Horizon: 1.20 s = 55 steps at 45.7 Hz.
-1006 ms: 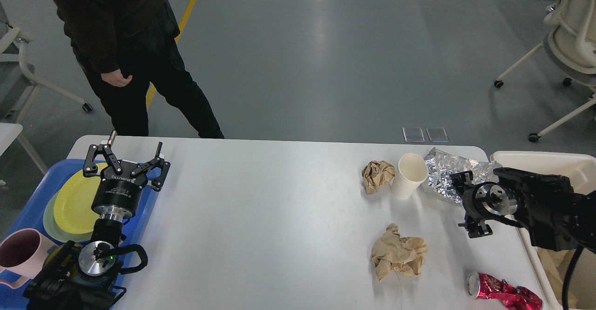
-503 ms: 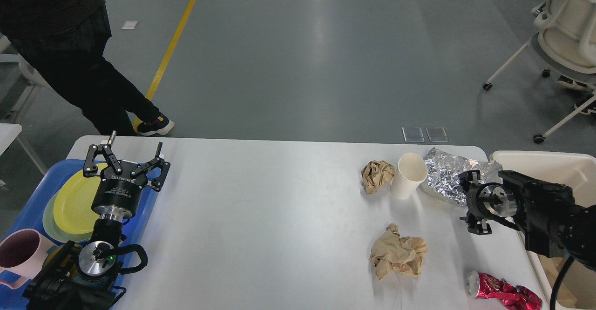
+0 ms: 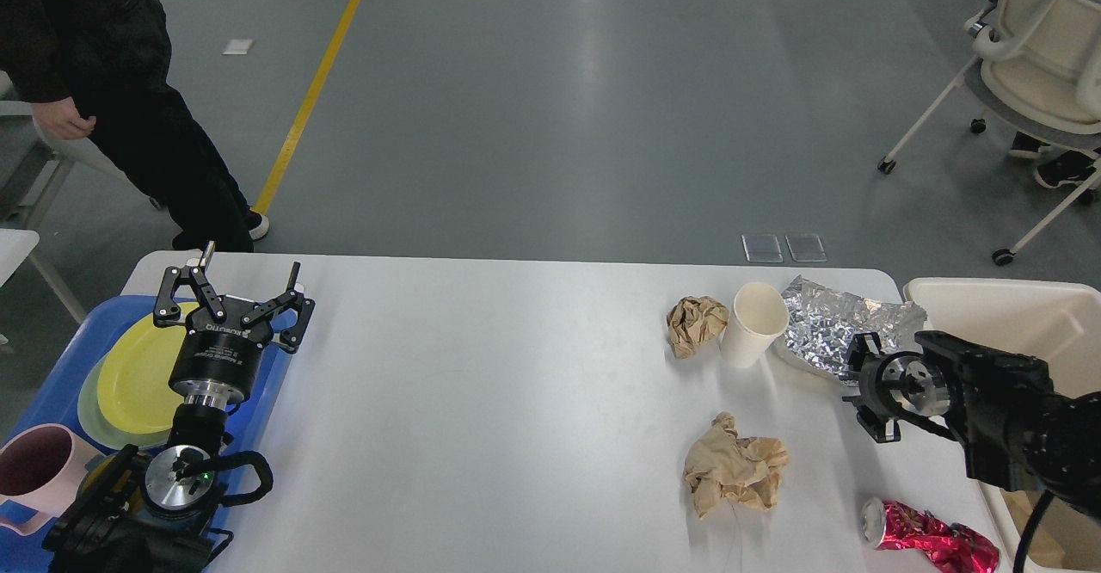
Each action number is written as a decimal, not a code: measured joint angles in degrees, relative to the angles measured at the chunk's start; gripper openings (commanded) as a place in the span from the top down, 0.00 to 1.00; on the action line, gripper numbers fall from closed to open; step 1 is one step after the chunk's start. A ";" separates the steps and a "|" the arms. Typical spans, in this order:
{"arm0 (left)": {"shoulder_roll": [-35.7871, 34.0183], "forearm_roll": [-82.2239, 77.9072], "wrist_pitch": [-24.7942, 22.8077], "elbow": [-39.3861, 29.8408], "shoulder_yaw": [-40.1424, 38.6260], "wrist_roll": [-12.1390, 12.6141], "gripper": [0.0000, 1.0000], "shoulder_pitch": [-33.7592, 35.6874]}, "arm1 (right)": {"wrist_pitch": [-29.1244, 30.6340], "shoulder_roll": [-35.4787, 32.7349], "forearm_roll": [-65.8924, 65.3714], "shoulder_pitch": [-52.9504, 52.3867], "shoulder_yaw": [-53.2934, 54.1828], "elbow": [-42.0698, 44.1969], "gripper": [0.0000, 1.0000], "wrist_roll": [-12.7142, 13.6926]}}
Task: Tidy desktop
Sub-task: 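Close the right gripper on the crumpled silver foil, then lift the silver foil with the right gripper over the white bin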
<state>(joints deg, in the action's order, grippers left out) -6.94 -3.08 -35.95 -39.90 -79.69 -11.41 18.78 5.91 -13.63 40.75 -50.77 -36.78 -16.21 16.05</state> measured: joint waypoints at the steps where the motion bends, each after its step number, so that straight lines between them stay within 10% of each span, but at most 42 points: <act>1: 0.00 0.00 0.00 0.00 0.00 0.00 0.04 0.00 | -0.11 0.00 -0.12 0.00 0.14 0.00 0.88 0.00; 3: 0.00 0.00 0.00 0.00 0.00 0.00 0.04 -0.02 | -0.24 0.00 -0.40 0.00 0.65 -0.04 1.00 0.03; 28: 0.00 0.00 0.00 0.00 -0.03 0.00 0.04 0.00 | 0.59 -2.83 -0.68 -1.18 1.27 -1.40 1.00 1.44; 55: 0.02 0.01 0.00 0.00 -0.03 0.07 0.04 0.02 | 0.53 -20.39 -13.76 -25.38 -4.51 -21.96 1.00 11.31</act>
<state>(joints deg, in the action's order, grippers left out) -6.93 -3.07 -35.95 -39.90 -79.72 -11.35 18.81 6.45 -34.02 26.99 -76.15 -41.29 -38.17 27.36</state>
